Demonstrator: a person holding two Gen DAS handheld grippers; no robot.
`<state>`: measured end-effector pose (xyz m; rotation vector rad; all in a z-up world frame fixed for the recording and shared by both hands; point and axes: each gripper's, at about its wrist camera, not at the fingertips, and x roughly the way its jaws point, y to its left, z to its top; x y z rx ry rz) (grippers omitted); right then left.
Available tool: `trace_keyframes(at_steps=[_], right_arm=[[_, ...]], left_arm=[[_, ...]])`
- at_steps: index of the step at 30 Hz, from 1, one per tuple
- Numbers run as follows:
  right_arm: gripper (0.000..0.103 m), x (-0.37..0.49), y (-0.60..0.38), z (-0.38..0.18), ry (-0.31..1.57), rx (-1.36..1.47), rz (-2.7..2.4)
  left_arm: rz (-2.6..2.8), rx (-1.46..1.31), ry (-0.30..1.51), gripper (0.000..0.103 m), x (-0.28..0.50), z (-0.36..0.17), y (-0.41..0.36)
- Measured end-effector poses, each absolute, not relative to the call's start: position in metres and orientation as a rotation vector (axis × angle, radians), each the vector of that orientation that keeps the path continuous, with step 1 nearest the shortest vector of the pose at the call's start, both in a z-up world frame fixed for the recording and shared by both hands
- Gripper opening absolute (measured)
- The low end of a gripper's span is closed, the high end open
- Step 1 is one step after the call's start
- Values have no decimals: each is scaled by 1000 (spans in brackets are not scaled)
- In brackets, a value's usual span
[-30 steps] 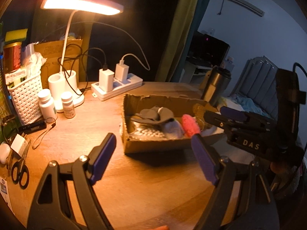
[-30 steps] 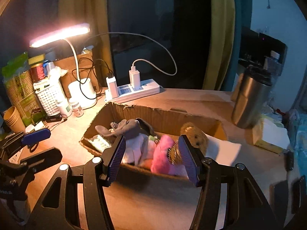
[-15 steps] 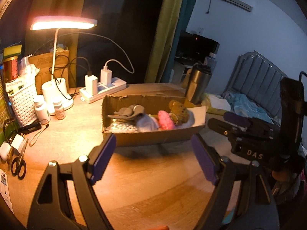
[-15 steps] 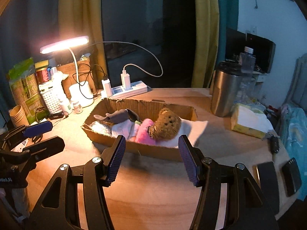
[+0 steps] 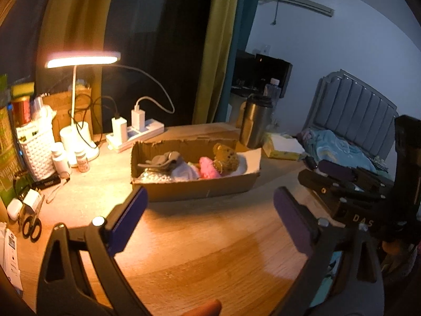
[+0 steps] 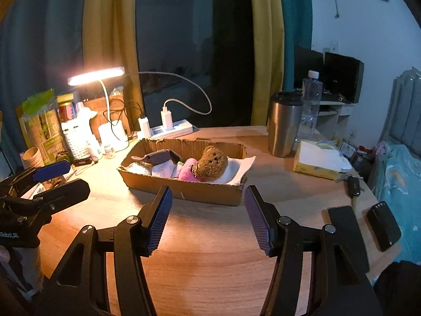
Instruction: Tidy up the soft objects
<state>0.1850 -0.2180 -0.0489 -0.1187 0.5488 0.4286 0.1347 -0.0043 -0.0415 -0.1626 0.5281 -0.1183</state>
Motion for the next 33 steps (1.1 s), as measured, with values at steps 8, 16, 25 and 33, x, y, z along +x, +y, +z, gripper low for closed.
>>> trace_keyframes(at_steps=[8, 16, 25, 33], right_arm=[[68, 167, -227, -25, 483, -109, 420], [69, 160, -227, -10, 454, -115, 413], [69, 162, -226, -5, 445, -116, 408], [69, 164, -225, -4, 449, -113, 406]], left_arm=[[-102, -130, 470, 98, 123, -15, -10], [-75, -125, 427, 98, 118, 2, -7], [-62, -104, 411, 98, 117, 6, -9], [-62, -95, 410, 98, 117, 8, -9]])
